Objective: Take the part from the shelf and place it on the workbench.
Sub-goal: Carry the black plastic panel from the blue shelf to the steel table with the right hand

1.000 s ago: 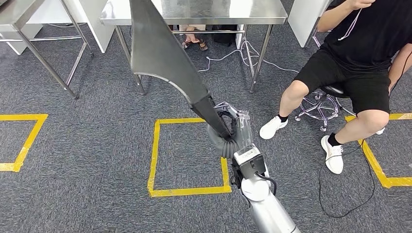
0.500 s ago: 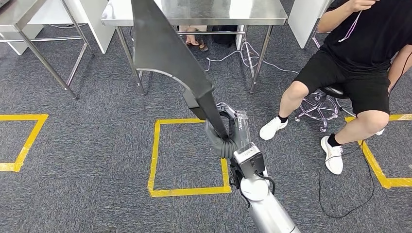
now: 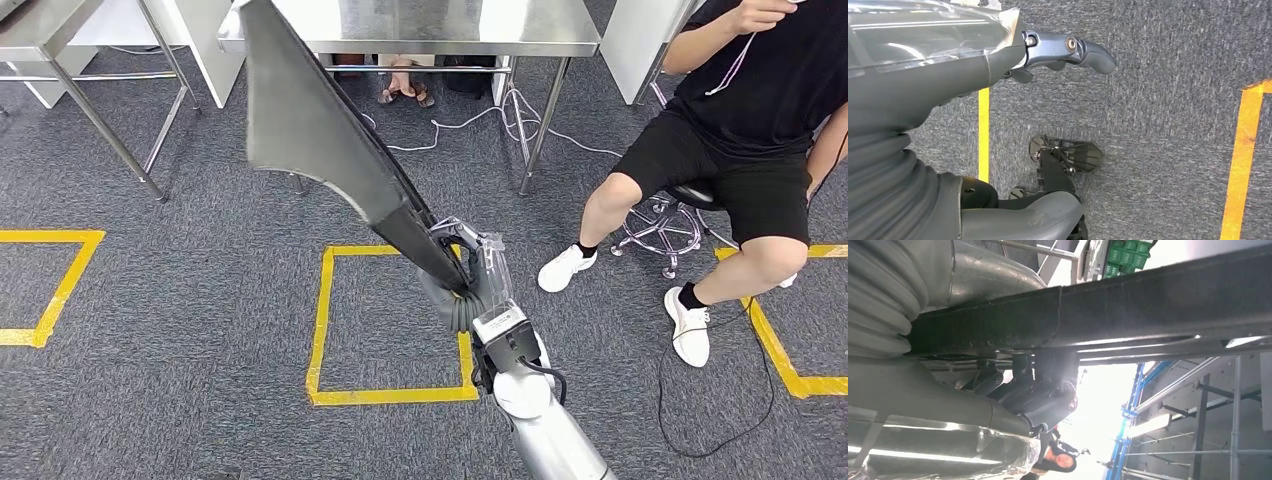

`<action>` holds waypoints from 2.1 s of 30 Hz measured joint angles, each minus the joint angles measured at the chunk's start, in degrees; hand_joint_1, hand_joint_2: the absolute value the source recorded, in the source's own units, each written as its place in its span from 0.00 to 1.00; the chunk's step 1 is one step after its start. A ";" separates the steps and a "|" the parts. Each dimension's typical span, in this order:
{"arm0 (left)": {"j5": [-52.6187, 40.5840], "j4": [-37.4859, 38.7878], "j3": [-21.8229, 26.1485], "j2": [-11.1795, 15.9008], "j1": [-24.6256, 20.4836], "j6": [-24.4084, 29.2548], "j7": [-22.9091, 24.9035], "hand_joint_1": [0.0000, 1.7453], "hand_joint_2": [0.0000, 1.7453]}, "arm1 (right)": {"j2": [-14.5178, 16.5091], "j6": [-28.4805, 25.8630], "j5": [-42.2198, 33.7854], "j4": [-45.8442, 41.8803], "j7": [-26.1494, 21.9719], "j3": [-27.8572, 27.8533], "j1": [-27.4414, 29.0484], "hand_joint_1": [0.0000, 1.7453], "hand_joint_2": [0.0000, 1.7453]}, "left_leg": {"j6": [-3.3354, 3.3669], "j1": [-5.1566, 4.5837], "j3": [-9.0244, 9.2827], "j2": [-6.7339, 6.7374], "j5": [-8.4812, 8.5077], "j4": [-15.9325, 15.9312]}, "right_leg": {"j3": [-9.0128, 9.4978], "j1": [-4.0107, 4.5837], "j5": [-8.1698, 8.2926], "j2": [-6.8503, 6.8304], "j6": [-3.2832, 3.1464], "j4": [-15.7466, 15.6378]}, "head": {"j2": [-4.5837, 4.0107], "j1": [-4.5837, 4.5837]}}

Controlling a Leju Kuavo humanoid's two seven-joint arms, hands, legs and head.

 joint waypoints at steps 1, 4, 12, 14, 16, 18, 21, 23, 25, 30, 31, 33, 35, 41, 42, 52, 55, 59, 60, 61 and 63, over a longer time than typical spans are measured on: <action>0.00 0.00 0.00 -0.03 0.02 -0.01 0.01 0.00 1.00 | -0.07 0.00 0.00 0.01 0.00 0.01 0.03 1.00 1.00 | -0.26 0.17 0.01 -0.19 -0.13 0.17 | 1.18 -0.29 1.52 0.00 0.74 -2.74 | -0.01 0.01; -0.01 0.00 -0.01 -0.08 0.01 0.00 0.01 0.00 1.00 | -0.09 0.00 0.02 0.02 0.01 0.07 0.01 1.00 1.00 | -1.74 0.28 -0.30 -0.66 -0.99 1.35 | 6.08 -0.80 5.35 0.21 1.68 -12.83 | -0.01 0.19; -0.15 0.00 -0.06 -0.07 0.25 -0.14 -0.03 0.00 1.00 | -0.05 -0.13 0.18 0.04 0.09 0.23 0.09 1.00 1.00 | -3.78 0.85 -5.07 0.58 -5.94 11.48 | 7.35 -0.39 5.45 0.26 -1.35 -13.87 | 0.00 0.13; -0.15 0.01 -0.07 -0.08 0.35 -0.13 -0.03 0.00 1.00 | -0.05 -0.13 0.21 0.05 0.09 0.25 0.28 1.00 1.00 | -3.80 0.85 -8.56 0.67 -7.37 17.15 | 7.50 -0.11 5.22 0.20 -1.68 -13.86 | -0.01 0.16; -0.11 0.01 -0.09 -0.07 0.42 -0.09 0.01 0.00 1.00 | -0.05 -0.13 0.22 0.05 0.10 0.26 0.44 1.00 1.00 | -3.39 0.81 -8.38 0.68 -4.75 15.25 | 7.90 0.11 4.91 0.22 -1.95 -13.86 | -0.01 0.15; -0.09 0.00 -0.15 -0.05 0.38 -0.04 0.07 0.00 1.00 | -0.04 -0.15 0.22 0.04 0.11 0.27 0.44 1.00 1.00 | -2.67 0.60 -5.04 0.76 -0.84 7.89 | 8.52 0.28 4.44 0.25 -1.93 -13.93 | -0.01 0.15; -0.08 0.00 -0.27 -0.04 0.21 0.05 0.22 0.00 1.00 | -0.03 -0.22 0.22 0.05 0.10 0.27 0.34 1.00 1.00 | -2.00 -0.15 -2.43 0.81 -0.14 2.69 | 8.87 0.60 3.91 0.17 -1.27 -14.24 | -0.01 0.17; -0.03 0.00 -0.31 -0.04 0.21 0.15 0.29 0.00 1.00 | 0.02 -0.29 0.24 0.01 0.11 0.28 0.33 1.00 1.00 | -1.56 -0.25 -1.93 0.68 -0.23 1.96 | 9.09 0.64 3.69 0.02 -0.66 -14.60 | -0.01 0.19; 0.01 0.00 -0.32 -0.07 0.26 0.23 0.27 0.00 1.00 | 0.10 -0.40 0.26 -0.07 0.10 0.31 0.27 1.00 1.00 | -0.97 -0.04 -0.89 0.55 -0.18 0.87 | 8.33 0.75 2.77 -0.01 -0.41 -12.70 | -0.01 0.29; 0.01 0.00 -0.33 -0.10 0.31 0.23 0.22 0.00 1.00 | -0.16 -0.62 0.26 0.04 0.15 0.34 0.75 1.00 1.00 | -0.11 -0.10 0.68 0.14 -1.22 0.44 | -0.90 0.74 -0.30 0.12 -0.13 1.17 | -0.01 0.40; 0.01 0.00 -0.33 -0.12 0.35 0.23 0.19 0.00 1.00 | -0.20 -0.64 0.26 0.05 0.15 0.34 0.85 1.00 1.00 | -0.21 -0.11 1.10 -0.04 -1.57 0.46 | -0.71 0.73 1.30 0.12 0.44 -0.55 | 0.00 0.42; 0.01 0.00 -0.34 -0.17 0.39 0.32 0.04 0.00 1.00 | -0.21 -0.67 0.26 0.05 0.15 0.34 0.88 1.00 1.00 | -0.58 -0.15 2.02 -0.35 -2.38 0.53 | 2.04 0.67 5.65 0.10 1.34 -8.28 | -0.01 0.47; 0.02 0.00 -0.35 -0.21 0.37 0.44 -0.12 0.00 1.00 | -0.19 -0.68 0.27 0.04 0.14 0.38 0.85 1.00 1.00 | -1.15 -0.40 2.52 -0.55 -3.27 0.78 | 4.46 0.68 8.01 0.12 0.88 -13.85 | 0.00 0.49; 0.06 -0.04 -0.36 -0.22 0.31 0.58 -0.33 0.00 1.00 | 0.02 -0.80 0.24 -0.02 0.13 0.52 0.57 1.00 1.00 | -3.14 0.11 0.73 0.08 -5.93 5.17 | 6.63 0.17 7.30 0.22 -2.13 -15.29 | 0.00 0.19; 0.08 -0.04 -0.36 -0.23 0.33 0.59 -0.37 0.00 1.00 | 0.07 -0.80 0.24 -0.01 0.13 0.57 0.50 1.00 1.00 | -3.48 0.27 -1.34 0.30 -7.13 8.89 | 7.13 0.16 6.90 0.21 -2.46 -15.31 | -0.01 0.09; 0.17 0.00 -0.40 -0.15 0.53 0.97 -0.45 0.00 1.00 | 0.33 -0.81 0.22 0.29 0.10 0.90 0.05 1.00 1.00 | -2.42 -0.16 -2.62 0.82 0.77 1.85 | 12.09 0.61 2.52 0.31 -0.72 -16.10 | -0.01 -0.04; 0.19 -0.01 -0.42 -0.17 0.69 1.02 -0.52 0.00 1.00 | 0.35 -0.81 0.22 0.30 0.11 0.94 -0.05 1.00 1.00 | -1.16 -0.21 -1.13 0.59 0.16 0.58 | 12.48 0.75 2.67 0.25 0.18 -15.06 | 0.00 0.01; 0.39 -0.02 -0.42 -0.17 0.70 1.07 -0.68 0.00 1.00 | 0.23 -0.82 0.22 0.39 0.09 1.05 -0.30 1.00 1.00 | 0.11 -0.40 1.38 0.25 -1.10 -0.21 | 4.28 0.78 0.20 0.31 -0.34 -3.06 | -0.01 0.20; 0.49 -0.02 -0.42 -0.17 0.74 1.09 -0.75 0.00 1.00 | 0.16 -0.84 0.22 0.48 0.10 1.08 -0.18 1.00 1.00 | 0.20 -0.48 1.86 0.13 -1.55 -0.21 | 1.90 0.79 -0.76 0.31 -0.56 -0.87 | -0.01 0.22; 0.62 -0.02 -0.42 -0.17 0.84 1.12 -0.82 0.00 1.00 | 0.07 -0.88 0.22 0.60 0.11 1.11 -0.05 1.00 1.00 | 0.23 -0.56 2.45 0.00 -2.06 -0.21 | 0.26 0.82 -1.30 0.31 -0.63 -0.21 | -0.01 0.23; 0.82 -0.01 -0.42 -0.17 1.00 1.18 -0.80 0.00 1.00 | -0.01 -1.00 0.34 0.75 0.13 1.18 0.08 1.00 1.00 | 0.16 -0.72 3.98 -0.25 -3.21 -0.20 | -0.20 0.89 0.69 0.31 -0.17 -4.16 | -0.01 0.30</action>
